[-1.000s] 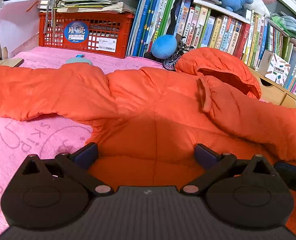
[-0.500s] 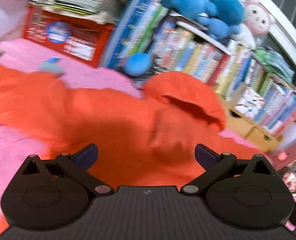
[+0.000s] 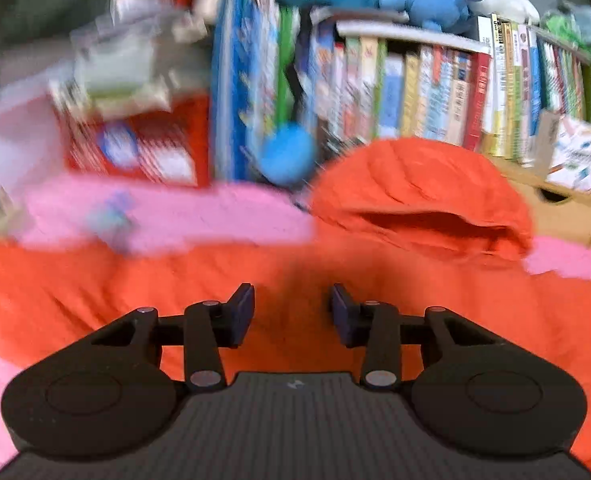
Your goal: Fold clothes
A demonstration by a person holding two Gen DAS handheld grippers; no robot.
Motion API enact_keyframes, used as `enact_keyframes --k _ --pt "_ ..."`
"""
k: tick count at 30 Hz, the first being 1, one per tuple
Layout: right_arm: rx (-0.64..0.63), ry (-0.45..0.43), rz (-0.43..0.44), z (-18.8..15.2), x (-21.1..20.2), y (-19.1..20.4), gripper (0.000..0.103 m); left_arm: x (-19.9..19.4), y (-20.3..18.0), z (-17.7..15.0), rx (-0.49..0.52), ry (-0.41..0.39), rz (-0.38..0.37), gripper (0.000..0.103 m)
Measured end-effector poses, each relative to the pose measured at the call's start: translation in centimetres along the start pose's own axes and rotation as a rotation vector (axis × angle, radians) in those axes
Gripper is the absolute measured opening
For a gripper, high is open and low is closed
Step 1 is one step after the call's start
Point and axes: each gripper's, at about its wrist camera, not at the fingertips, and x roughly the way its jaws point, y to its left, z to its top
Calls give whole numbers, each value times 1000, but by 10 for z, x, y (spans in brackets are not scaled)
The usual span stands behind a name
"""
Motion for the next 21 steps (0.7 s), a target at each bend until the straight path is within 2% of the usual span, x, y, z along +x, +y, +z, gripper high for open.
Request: enact_keyframes --k 3,7,12,13,14,15,16,17,18,19,20,21 --pt "-21 -15 -50 0 -1 1 103 -5 14 -2 95 -49 107 43" --pt "-6 -29 -85 1 -2 -4 103 3 38 -12 141 -29 171 46" --pt "-15 -14 -119 0 2 -6 103 20 65 -27 55 73 125 53" --pt "-23 -9 -128 -1 3 -5 103 18 70 -27 32 77 107 55" --pt "-32 -4 -136 -1 5 -5 103 16 73 -26 11 80 87 63" --pt "-41 2 -145 -2 6 -4 103 12 77 -24 -27 84 35 73" --pt "-47 6 -151 -2 7 -4 103 7 83 -21 -86 93 -49 78" --pt "-50 8 -154 -3 7 -4 103 4 90 -19 -169 103 -166 90" --pt "-51 11 -156 -3 8 -4 103 3 98 -17 -282 114 -322 103" --pt "-51 13 -159 -3 8 -4 103 2 107 -15 -395 126 -478 103" --pt "-50 16 -161 -3 9 -5 103 3 108 -12 -455 141 -561 103" --pt "-48 18 -161 -3 9 -5 103 7 100 -8 -453 162 -558 103"
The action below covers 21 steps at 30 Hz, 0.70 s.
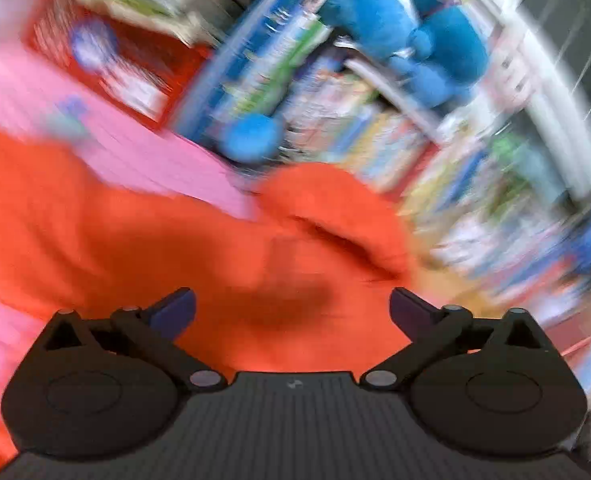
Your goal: Fold clothes
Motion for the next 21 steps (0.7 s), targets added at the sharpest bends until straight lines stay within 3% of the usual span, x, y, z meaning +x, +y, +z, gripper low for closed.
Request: enact_keyframes --k 2,5,8,10,11,12,17,21 --pt "2 4 -1 0 1 0 103 17 -12 2 4 38 32 103" --pt "7 9 -2 0 2 -1 103 60 -24 -7 -3 141 149 103" --pt "27 10 -3 0 2 -5 103 67 -34 -19 36 97 188 101" --pt "46 11 -2 1 2 -7 103 59 -42 -22 76 57 184 70" --pt "54 13 -2 1 3 -8 103 54 -46 -23 96 37 189 39" --pt "58 13 -5 1 3 -8 103 49 -50 -24 116 16 194 22" --pt "58 20 -8 0 3 -8 103 14 -60 -19 288 -140 253 19" --pt "31 28 -24 -1 5 -4 103 -2 -61 -19 447 -195 334 19"
